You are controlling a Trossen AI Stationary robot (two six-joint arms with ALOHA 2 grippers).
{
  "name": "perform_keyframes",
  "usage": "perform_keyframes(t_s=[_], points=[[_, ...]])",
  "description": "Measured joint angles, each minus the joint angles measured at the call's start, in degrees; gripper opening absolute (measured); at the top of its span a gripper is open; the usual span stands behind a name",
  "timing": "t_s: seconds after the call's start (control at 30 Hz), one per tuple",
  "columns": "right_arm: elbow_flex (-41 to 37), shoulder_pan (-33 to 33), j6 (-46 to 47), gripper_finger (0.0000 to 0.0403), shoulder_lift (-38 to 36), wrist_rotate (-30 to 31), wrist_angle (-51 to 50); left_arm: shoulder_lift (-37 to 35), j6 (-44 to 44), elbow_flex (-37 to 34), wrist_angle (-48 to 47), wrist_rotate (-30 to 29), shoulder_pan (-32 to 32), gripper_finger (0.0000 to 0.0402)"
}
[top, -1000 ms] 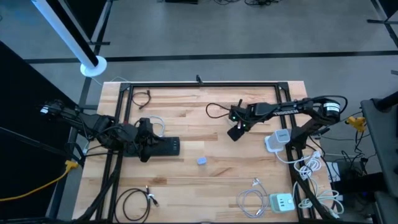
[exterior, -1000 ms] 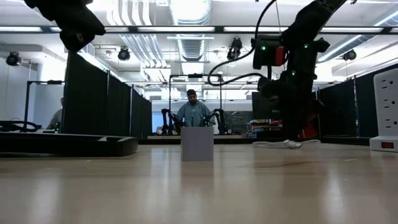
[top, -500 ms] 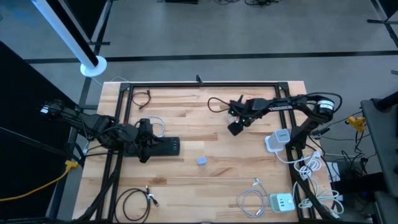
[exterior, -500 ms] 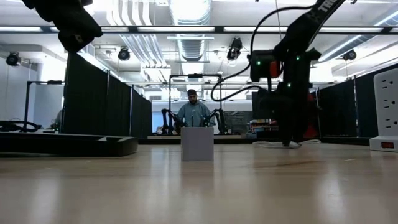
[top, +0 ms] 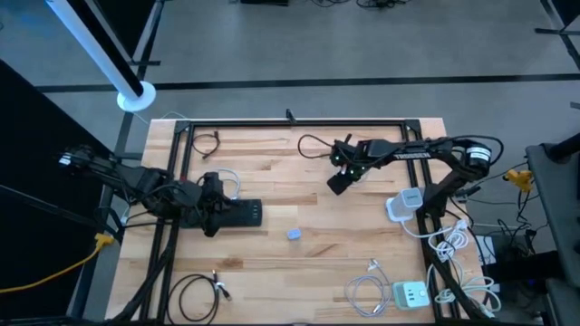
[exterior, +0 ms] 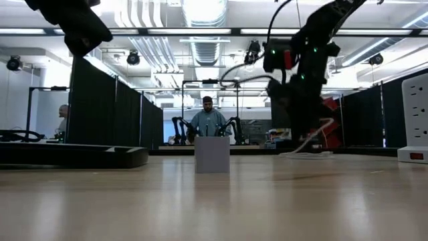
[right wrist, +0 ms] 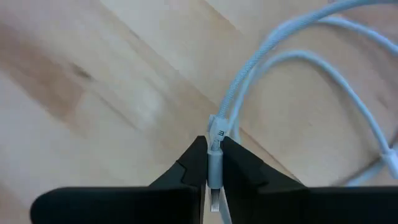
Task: Insert USB
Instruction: Insert the white charger cable into the white charger adapter
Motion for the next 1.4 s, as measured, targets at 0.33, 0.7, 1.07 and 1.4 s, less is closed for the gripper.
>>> perform_keyframes(t_s=[0.33,0.7,1.07,1.4], points=[[3.71,1.87,-4.11,0.0018,-3.44,-3.88,0.07,9.66,5.36,-0.35,14.69,-0.9,0.61,0.0022],[3.26,12.48,-16.23,0.0018,-7.62,-2.87,5.3,25.32,2.14,1.52,19.62,4.66,0.73,0.0022],[-2.55,20.87,-17.94,0.0018,-8.99,-1.27,19.09,44.81,2.42,18.19,15.01,5.55,-0.36,0.0023],[-4.9,24.9,-9.68,0.0018,-9.26,2.73,18.91,50.54,2.86,20.59,14.58,5.17,-0.5,0.0023]])
